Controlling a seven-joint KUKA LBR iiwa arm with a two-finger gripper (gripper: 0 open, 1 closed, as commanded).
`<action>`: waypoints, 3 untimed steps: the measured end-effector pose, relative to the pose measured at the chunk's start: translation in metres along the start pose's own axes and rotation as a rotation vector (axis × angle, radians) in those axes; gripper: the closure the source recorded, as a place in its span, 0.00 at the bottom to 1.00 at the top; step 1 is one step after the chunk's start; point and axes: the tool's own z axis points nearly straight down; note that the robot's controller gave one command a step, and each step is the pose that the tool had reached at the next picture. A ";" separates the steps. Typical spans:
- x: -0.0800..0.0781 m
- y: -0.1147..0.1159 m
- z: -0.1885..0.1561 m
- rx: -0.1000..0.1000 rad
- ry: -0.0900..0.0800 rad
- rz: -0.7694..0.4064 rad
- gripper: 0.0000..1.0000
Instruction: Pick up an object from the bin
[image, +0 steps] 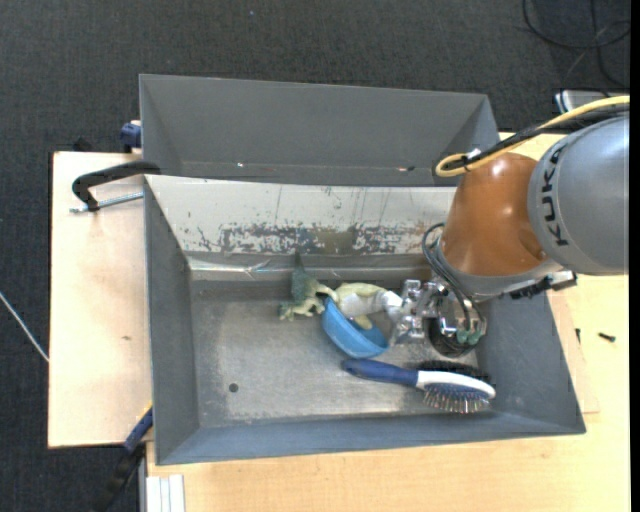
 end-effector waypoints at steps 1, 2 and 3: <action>0.000 0.002 -0.001 -0.002 -0.001 -0.001 0.00; 0.002 0.061 0.015 -0.004 0.003 0.147 0.00; 0.002 0.060 0.014 -0.002 0.002 0.148 1.00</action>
Offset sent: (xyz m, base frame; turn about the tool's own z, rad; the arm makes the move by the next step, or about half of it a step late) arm 0.0000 0.0000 0.0000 0.0000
